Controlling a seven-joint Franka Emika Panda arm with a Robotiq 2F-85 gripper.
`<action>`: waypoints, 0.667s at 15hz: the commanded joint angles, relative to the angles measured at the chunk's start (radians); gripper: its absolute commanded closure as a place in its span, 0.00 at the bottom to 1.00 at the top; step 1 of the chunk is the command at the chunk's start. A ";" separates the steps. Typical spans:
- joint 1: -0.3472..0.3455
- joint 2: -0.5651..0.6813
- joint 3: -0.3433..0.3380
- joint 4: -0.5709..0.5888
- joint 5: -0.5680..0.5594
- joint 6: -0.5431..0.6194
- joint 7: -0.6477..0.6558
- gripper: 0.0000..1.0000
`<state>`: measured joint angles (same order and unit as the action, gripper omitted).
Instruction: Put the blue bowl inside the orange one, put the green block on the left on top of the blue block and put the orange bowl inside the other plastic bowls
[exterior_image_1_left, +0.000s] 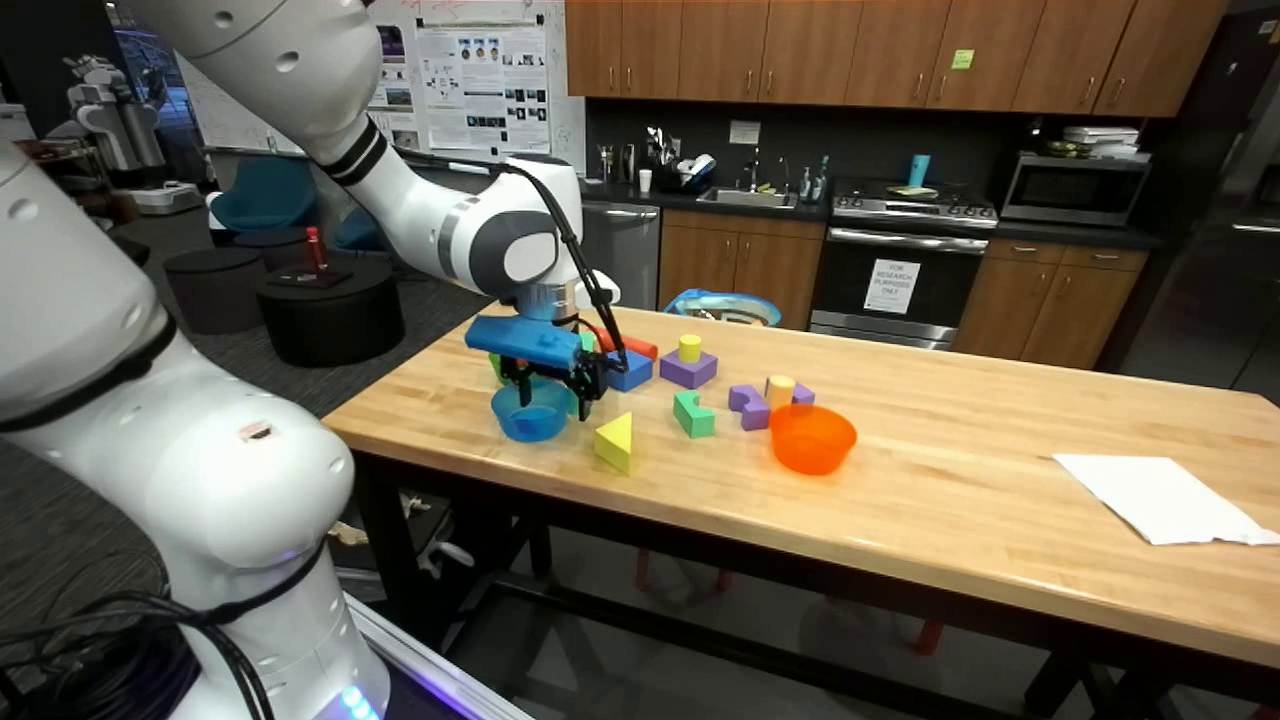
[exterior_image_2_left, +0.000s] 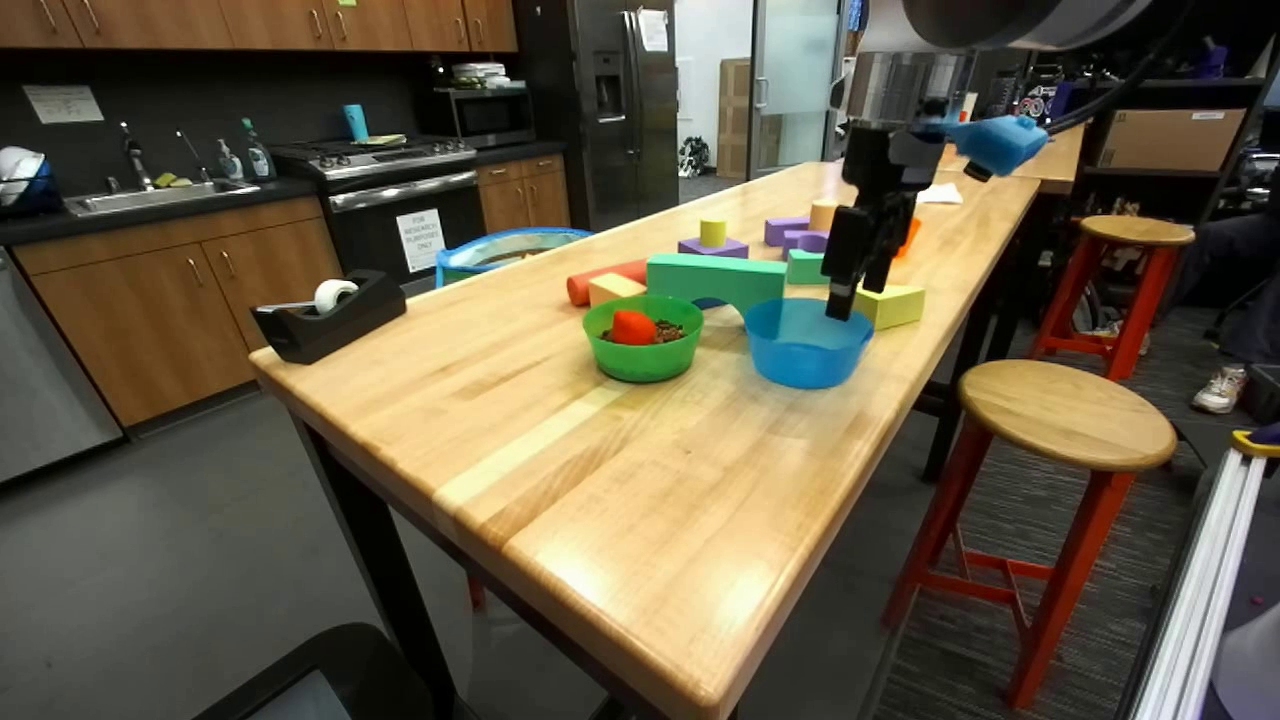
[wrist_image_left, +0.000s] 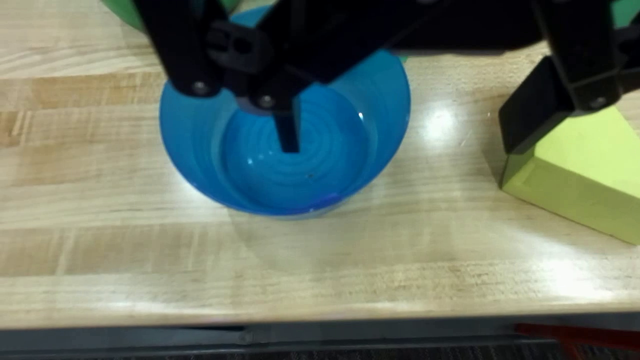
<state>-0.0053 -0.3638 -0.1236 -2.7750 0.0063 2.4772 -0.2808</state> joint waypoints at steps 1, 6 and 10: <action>0.023 0.059 -0.041 0.020 0.069 0.034 -0.079 0.00; 0.035 0.124 -0.050 0.036 0.141 0.052 -0.141 0.04; 0.032 0.151 -0.035 0.044 0.151 0.055 -0.145 0.36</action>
<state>0.0193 -0.2434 -0.1602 -2.7505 0.1328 2.5248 -0.4037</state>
